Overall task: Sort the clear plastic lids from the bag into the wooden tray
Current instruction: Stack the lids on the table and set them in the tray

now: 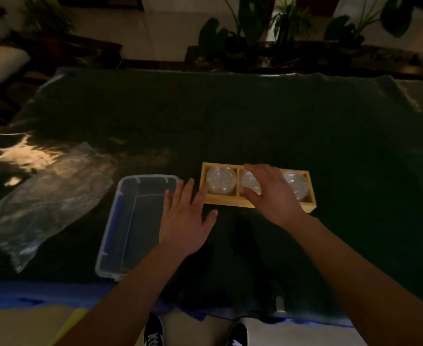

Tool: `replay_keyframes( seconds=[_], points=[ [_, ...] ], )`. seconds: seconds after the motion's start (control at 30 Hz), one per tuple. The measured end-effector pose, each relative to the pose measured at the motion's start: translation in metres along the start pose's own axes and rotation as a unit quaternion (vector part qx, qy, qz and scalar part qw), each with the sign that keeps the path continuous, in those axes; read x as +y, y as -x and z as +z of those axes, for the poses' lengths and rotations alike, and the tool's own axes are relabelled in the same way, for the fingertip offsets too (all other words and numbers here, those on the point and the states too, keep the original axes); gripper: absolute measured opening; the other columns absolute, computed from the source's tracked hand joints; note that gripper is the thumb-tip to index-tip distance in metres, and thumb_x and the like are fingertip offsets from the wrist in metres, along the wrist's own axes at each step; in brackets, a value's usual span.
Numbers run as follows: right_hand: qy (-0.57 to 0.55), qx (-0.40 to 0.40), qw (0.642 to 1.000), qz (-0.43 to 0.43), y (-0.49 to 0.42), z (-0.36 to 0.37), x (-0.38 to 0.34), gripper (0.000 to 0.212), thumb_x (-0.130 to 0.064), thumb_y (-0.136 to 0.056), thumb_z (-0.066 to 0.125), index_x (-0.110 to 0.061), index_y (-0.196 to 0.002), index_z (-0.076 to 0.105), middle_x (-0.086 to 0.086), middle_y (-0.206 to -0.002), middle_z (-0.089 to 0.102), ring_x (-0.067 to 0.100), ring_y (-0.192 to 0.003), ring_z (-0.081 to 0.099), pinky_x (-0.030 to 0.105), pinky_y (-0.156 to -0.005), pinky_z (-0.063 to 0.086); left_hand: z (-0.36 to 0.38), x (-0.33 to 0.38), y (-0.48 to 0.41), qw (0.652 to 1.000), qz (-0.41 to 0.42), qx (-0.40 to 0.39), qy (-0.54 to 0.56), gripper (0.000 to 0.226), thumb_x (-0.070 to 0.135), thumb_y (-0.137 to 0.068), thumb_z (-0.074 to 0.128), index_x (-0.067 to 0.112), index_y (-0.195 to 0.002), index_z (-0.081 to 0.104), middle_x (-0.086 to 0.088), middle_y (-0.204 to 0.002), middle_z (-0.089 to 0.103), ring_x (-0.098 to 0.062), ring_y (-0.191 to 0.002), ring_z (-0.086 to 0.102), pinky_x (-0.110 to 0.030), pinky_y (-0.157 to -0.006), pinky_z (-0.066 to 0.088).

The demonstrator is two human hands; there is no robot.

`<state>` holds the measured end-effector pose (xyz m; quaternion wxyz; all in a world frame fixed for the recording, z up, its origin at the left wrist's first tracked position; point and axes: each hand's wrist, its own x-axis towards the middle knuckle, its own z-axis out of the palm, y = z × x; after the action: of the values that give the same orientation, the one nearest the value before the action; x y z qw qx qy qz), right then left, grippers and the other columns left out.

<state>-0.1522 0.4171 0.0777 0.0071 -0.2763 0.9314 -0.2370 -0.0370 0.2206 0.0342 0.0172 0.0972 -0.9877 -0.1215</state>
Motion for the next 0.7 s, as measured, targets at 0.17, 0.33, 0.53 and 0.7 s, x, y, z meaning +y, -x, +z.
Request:
replay_keyframes(
  seconds=[0.17,0.33,0.53,0.7],
  points=[
    [0.006,-0.012,0.999,-0.042,-0.009,0.004,-0.041,0.06,-0.041,-0.091,0.064,-0.026,-0.145,0.044,0.001,-0.139,0.053,0.02,-0.128,0.045,0.036,-0.102,0.039,-0.021,-0.022,0.013,0.999,-0.039,0.011,-0.028,0.08,0.071,-0.089,0.012,0.035,-0.16,0.01,-0.011,-0.172,0.013,-0.033,-0.158,0.002,-0.057,-0.124,0.001],
    [-0.004,-0.03,0.997,-0.073,-0.02,0.009,-0.086,0.061,-0.043,-0.092,0.063,-0.029,-0.147,0.041,-0.002,-0.145,0.049,0.017,-0.135,0.04,0.036,-0.106,0.038,-0.045,-0.054,0.031,0.996,-0.075,0.028,-0.023,0.08,0.074,-0.086,0.011,0.041,-0.158,0.001,-0.009,-0.173,0.005,-0.032,-0.158,-0.001,-0.058,-0.121,-0.004],
    [-0.016,-0.056,0.989,-0.133,-0.035,0.028,-0.145,0.062,-0.045,-0.091,0.062,-0.029,-0.147,0.039,-0.002,-0.145,0.048,0.016,-0.136,0.04,0.037,-0.106,0.037,-0.077,-0.103,0.064,0.988,-0.14,0.054,-0.022,0.082,0.077,-0.087,0.008,0.04,-0.16,0.007,-0.013,-0.171,0.012,-0.036,-0.158,0.003,-0.059,-0.122,-0.003],
    [-0.03,-0.081,0.982,-0.169,-0.045,0.051,-0.185,0.062,-0.045,-0.092,0.061,-0.03,-0.147,0.039,-0.001,-0.144,0.049,0.016,-0.133,0.042,0.034,-0.101,0.038,-0.097,-0.139,0.089,0.98,-0.186,0.062,-0.025,0.082,0.076,-0.087,0.007,0.038,-0.16,0.012,-0.014,-0.172,0.012,-0.038,-0.158,0.0,-0.062,-0.123,0.001]
  ],
)
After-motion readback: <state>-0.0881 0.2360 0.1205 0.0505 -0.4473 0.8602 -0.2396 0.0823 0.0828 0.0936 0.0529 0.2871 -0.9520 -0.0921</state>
